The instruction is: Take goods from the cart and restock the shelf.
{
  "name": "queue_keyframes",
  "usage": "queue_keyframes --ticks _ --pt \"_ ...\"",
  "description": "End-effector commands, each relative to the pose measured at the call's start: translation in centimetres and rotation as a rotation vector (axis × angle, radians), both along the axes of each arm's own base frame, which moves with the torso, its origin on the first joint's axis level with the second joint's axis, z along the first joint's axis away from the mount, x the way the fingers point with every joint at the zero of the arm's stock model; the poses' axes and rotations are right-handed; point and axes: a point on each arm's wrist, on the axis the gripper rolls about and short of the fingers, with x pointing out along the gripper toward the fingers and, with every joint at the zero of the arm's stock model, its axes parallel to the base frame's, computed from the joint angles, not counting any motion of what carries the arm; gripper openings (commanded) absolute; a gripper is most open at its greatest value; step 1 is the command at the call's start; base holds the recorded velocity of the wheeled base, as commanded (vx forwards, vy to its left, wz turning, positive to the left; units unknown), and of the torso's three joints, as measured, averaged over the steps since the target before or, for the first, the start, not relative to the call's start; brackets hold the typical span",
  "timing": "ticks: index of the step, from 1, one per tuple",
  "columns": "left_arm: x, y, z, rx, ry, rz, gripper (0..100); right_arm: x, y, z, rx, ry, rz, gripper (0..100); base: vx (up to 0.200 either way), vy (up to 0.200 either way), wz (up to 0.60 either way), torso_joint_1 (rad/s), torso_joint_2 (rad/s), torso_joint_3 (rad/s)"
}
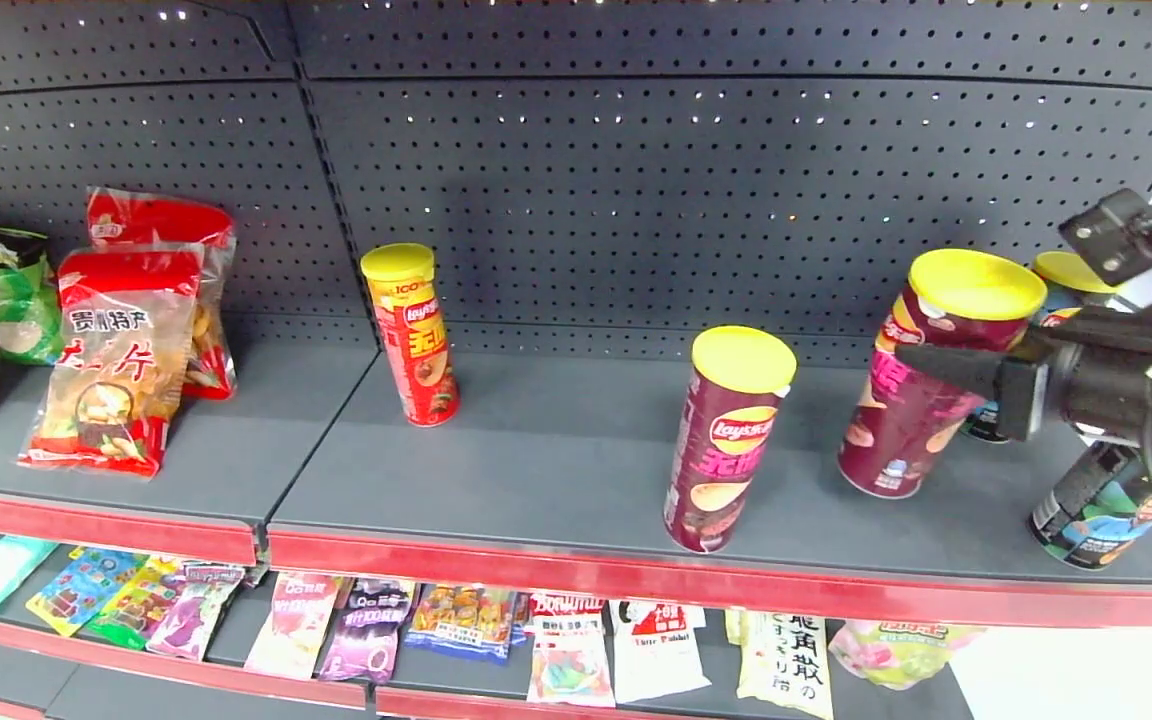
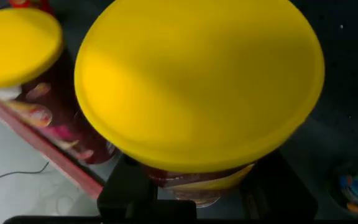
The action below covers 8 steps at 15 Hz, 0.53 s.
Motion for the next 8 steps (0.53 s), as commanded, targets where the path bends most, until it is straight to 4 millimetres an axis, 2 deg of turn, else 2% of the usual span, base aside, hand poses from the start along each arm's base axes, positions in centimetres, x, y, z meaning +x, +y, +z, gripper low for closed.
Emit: queue_keyframes --ticks 1,3,8 --pt "0.0 0.0 0.0 0.002 0.000 0.001 100 4.8 0.6 -1.2 0.000 0.048 0.011 0 0.000 0.000 0.00 0.000 0.00 0.000" --pt "0.0 0.0 0.0 0.004 -0.002 0.005 100 6.3 0.9 -1.5 0.002 0.055 0.031 0 0.000 0.000 0.00 0.000 0.00 0.000" --pt "0.0 0.0 0.0 0.004 0.000 0.003 100 7.9 2.7 -2.1 0.011 0.065 0.106 0 0.000 0.000 0.00 0.000 0.00 0.000"
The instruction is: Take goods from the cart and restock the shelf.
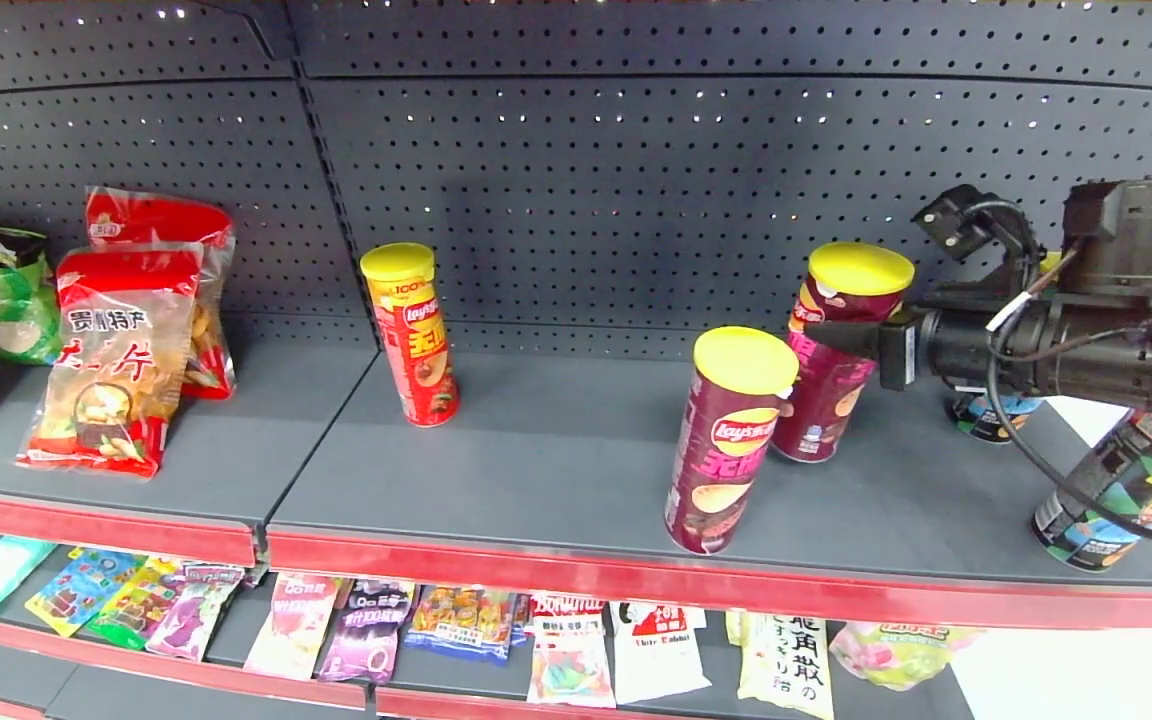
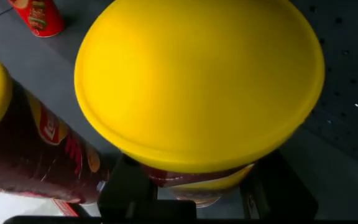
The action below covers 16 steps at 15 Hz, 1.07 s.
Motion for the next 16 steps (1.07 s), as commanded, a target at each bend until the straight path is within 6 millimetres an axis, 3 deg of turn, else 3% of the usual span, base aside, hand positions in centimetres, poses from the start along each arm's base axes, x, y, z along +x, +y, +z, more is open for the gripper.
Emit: queue_keyframes --ticks 1,7,16 --pt "0.0 0.0 0.0 0.001 0.002 0.002 100 1.2 0.5 -1.0 -0.004 0.018 0.011 0 0.000 0.000 0.00 0.000 0.00 0.000" --pt "0.0 -0.1 0.0 0.001 -0.001 0.017 100 2.5 2.7 -0.6 0.056 0.015 0.069 0 0.000 0.000 0.00 0.000 0.00 0.000" --pt "0.0 -0.1 0.0 0.001 0.000 0.017 100 5.2 4.4 -2.2 0.065 -0.020 0.098 0 0.000 0.000 0.00 0.000 0.00 0.000"
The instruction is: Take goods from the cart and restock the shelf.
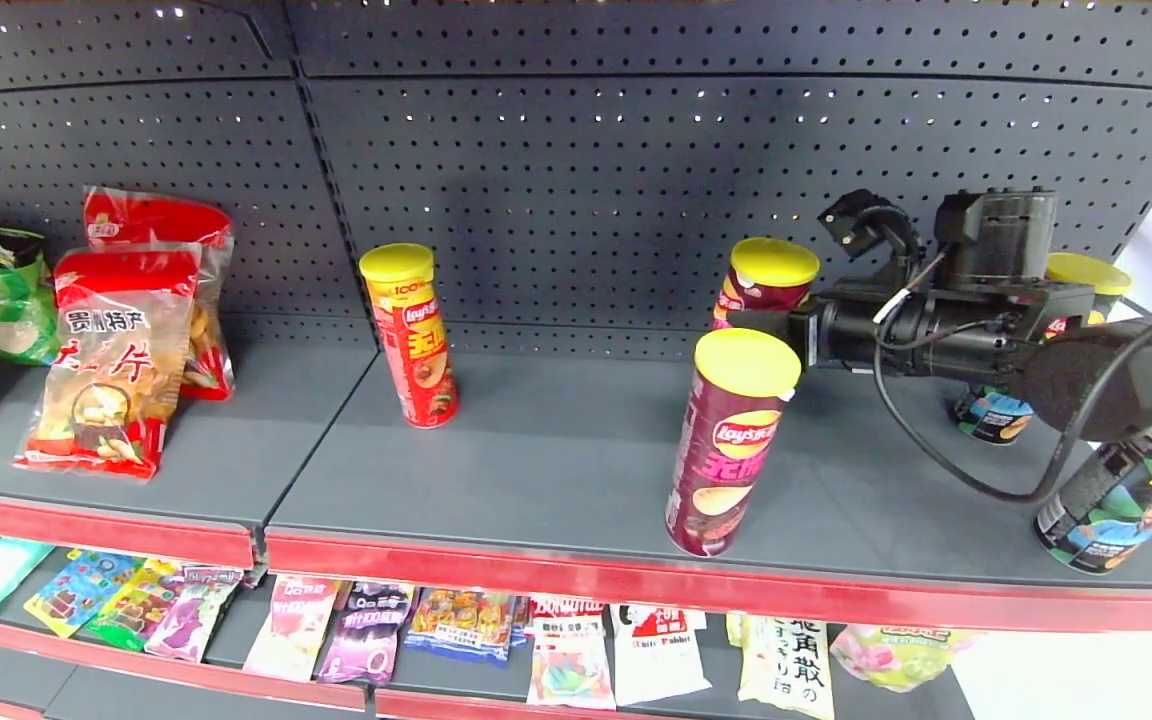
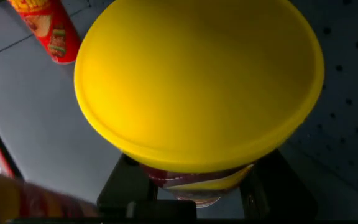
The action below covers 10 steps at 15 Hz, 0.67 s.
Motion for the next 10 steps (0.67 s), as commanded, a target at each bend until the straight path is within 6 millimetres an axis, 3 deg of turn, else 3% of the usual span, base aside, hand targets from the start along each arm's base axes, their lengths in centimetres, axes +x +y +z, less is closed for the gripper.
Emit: queue_keyframes --ticks 1,10 --pt "0.01 -0.01 0.01 0.000 0.002 0.002 100 0.56 0.30 -0.62 -0.003 0.012 0.004 0 0.000 0.000 0.00 0.000 0.00 0.000" --pt "0.01 -0.01 0.01 0.000 0.002 0.002 100 0.40 0.49 -1.22 -0.012 0.029 0.007 0 0.000 0.000 0.00 0.000 0.00 0.000"
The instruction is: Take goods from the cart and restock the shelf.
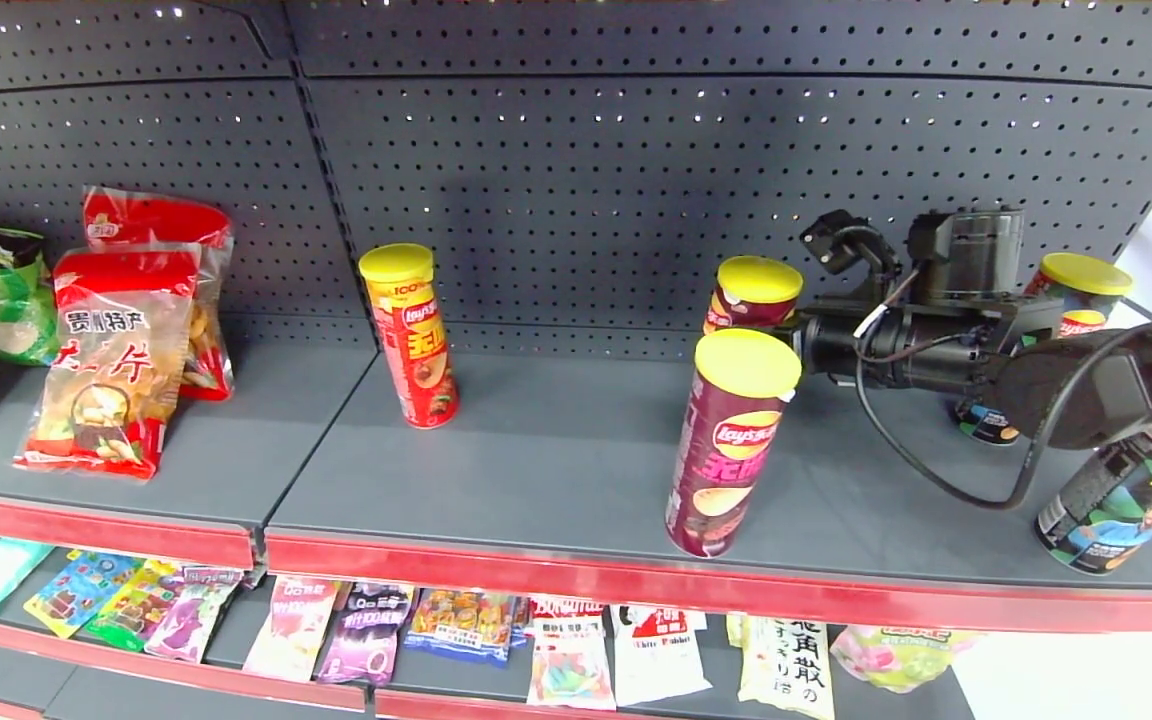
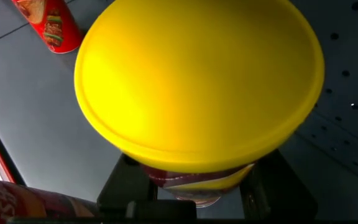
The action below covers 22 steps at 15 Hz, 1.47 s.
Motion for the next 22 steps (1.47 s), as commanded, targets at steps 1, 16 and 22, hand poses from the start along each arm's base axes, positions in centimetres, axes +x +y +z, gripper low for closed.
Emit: queue_keyframes --ticks 1,16,22 --pt "0.0 0.0 0.0 0.001 0.001 0.001 100 -0.1 0.1 0.2 0.002 -0.005 0.002 0 0.000 0.000 0.00 0.000 0.00 0.000" --pt "0.0 0.0 0.0 0.000 0.001 -0.001 100 -1.4 -0.2 0.5 0.006 -0.001 -0.002 100 0.000 0.000 0.00 0.000 0.00 0.000" --pt "0.0 0.0 0.0 -0.002 0.002 -0.014 100 -5.7 -2.3 1.0 0.003 0.026 -0.104 100 0.000 0.000 0.00 0.000 0.00 0.000"
